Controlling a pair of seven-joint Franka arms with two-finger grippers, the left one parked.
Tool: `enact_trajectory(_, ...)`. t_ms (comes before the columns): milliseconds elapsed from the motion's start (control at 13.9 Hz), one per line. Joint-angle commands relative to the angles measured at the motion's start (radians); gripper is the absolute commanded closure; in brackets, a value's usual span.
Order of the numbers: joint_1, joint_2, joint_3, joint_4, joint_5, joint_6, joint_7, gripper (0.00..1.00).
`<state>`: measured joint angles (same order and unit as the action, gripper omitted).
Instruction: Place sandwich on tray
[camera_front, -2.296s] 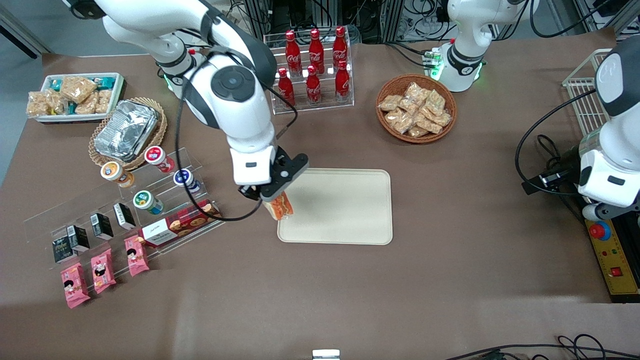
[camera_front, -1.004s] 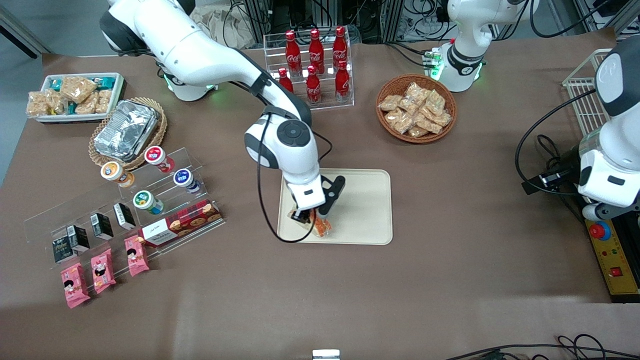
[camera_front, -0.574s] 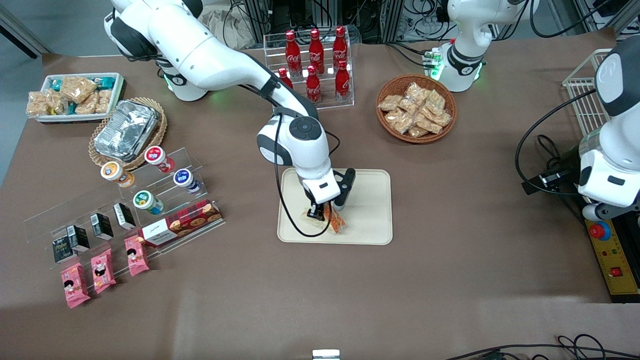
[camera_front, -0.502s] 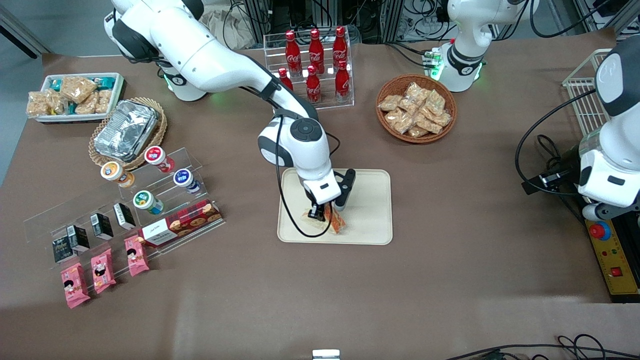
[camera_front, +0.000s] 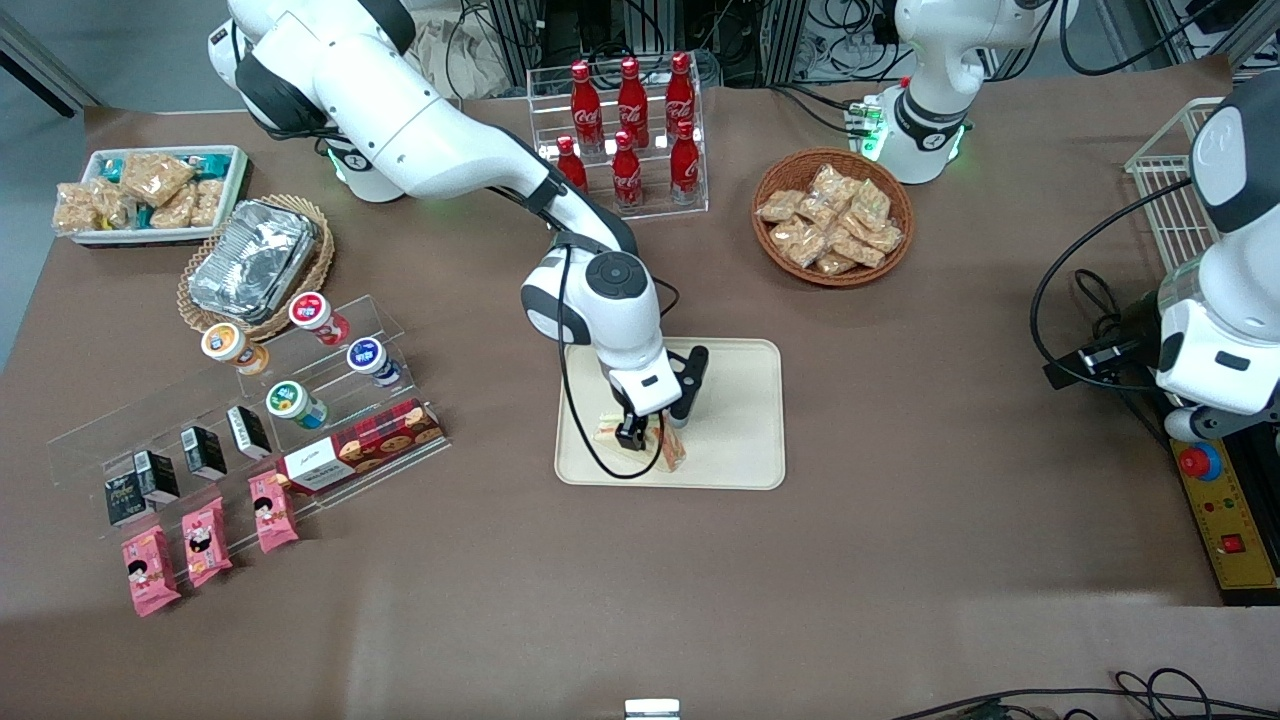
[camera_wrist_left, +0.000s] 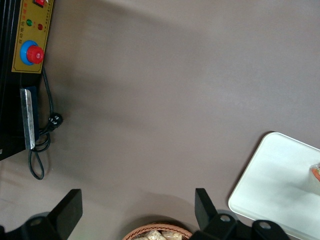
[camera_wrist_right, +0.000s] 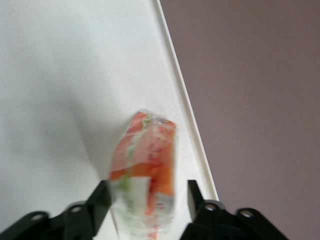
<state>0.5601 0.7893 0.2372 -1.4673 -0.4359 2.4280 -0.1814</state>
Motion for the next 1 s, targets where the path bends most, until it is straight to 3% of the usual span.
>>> enact_trajectory(0,-0.005,0.004,0.001,0.016,0.103,0.014,0.006,0.0)
enact_trajectory(143,-0.017,-0.028,-0.006,0.01,0.195,-0.009,0.016,0.0)
enact_trajectory(502,-0.061,-0.134,-0.003,0.01,0.226,-0.164,0.221,0.0)
enact_trajectory(717,-0.144,-0.212,-0.004,0.007,0.36,-0.254,0.264,0.0)
enact_trajectory(933,-0.206,-0.319,-0.006,-0.034,0.381,-0.339,0.427,0.0)
